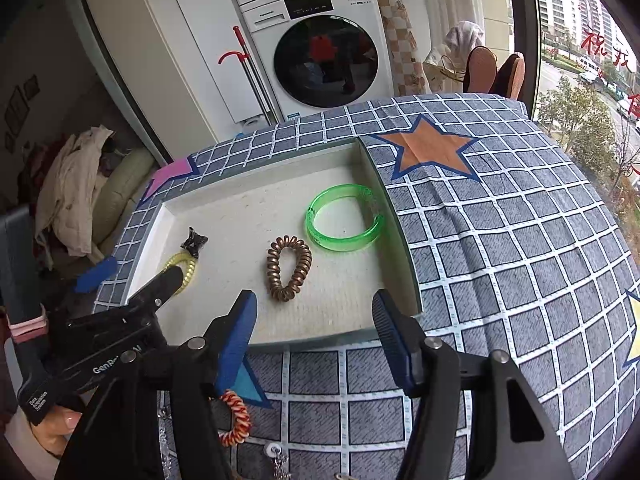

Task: Organize jewelry
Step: 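Carry both spiral ties into the tray and open both tools to release, then withdraw both tools from the tray toward the remaining jewelry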

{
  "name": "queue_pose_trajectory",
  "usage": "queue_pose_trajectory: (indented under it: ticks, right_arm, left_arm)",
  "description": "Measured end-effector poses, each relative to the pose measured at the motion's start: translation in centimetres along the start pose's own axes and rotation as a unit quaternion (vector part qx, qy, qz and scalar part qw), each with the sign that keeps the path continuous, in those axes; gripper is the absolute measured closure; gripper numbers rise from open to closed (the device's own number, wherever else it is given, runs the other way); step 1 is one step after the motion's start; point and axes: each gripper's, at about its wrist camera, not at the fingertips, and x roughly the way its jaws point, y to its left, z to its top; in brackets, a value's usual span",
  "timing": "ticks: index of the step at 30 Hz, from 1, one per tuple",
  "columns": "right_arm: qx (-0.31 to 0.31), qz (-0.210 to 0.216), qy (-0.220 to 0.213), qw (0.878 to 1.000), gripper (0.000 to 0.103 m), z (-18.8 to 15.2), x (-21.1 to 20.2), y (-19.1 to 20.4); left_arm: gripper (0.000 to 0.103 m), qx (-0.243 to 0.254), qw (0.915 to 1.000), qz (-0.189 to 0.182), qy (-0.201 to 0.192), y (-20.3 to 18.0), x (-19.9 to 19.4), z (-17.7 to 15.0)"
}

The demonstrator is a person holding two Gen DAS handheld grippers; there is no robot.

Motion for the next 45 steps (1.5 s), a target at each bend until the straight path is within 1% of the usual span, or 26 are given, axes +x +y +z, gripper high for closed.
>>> queue_pose_trajectory:
  ticks: [4,6,8,11,13,16,20,23,27,33,37,42,44,45]
  right_arm:
    - [0.004,0.007,-0.003,1.0,0.028,-0.5,-1.0,-0.2]
    - [0.005,0.017,-0.005,1.0,0.019,-1.0,-1.5,-0.3]
    - [0.003,0.028,-0.011,1.0,0.017,-1.6,-2.3,-0.3]
    - [-0.004,0.032,-0.022,0.999,0.015,-2.7,-3.4,-0.3]
    - [-0.008,0.034,-0.024,0.999,0.015,-3.5,-4.0,-0.3]
    - [-0.006,0.037,-0.016,0.999,0.015,-4.3,-4.8,-0.6]
    - [-0.004,0.038,-0.009,0.999,0.014,-5.4,-5.7,-1.2]
    - [0.008,0.036,-0.001,0.999,0.014,-6.5,-6.2,-2.1]
    - [0.019,0.018,0.015,1.0,0.014,-8.4,-6.3,-3.4]
    - [0.037,-0.01,0.042,0.998,0.014,-11.3,-6.1,-5.2]
    - [0.023,-0.031,0.047,0.998,0.014,-12.2,-6.0,-5.2]
    - [0.0,-0.039,0.042,0.998,0.014,-12.4,-5.7,-4.1]
    - [-0.006,-0.039,0.038,0.998,0.015,-12.3,-5.6,-3.7]
    - [-0.009,-0.038,0.036,0.999,0.018,-12.3,-5.6,-3.5]
  left_arm:
    - [0.0,0.006,1.0,-0.007,0.003,0.2,-0.9,-0.4]
    - [0.0,0.002,1.0,-0.007,0.002,0.4,-1.6,-1.0]
    - [0.0,-0.002,0.9999,-0.012,0.002,0.7,-2.3,-1.6]
    - [0.0,0.0,0.9999,-0.016,0.004,0.8,-3.3,-2.7]
    - [0.0,0.002,0.9999,-0.015,0.005,0.8,-3.9,-3.5]
    - [0.0,0.005,0.9996,-0.025,0.014,0.8,-4.7,-4.9]
    - [0.0,-0.007,0.9992,-0.032,0.023,1.3,-6.1,-6.6]
    - [0.0,-0.013,0.9992,-0.028,0.026,1.8,-7.1,-8.1]
    - [0.0,-0.027,0.9984,-0.018,0.046,2.8,-7.6,-10.5]
    - [0.0,-0.047,0.9961,-0.009,0.074,3.7,-7.4,-13.2]
    - [0.0,-0.055,0.9949,-0.003,0.084,3.8,-7.3,-14.0]
    - [0.0,-0.053,0.9946,0.002,0.089,3.6,-7.1,-14.3]
    - [0.0,-0.053,0.9945,0.003,0.09,3.6,-7.0,-14.3]
    - [0.0,-0.053,0.9944,0.003,0.091,3.7,-7.0,-14.3]
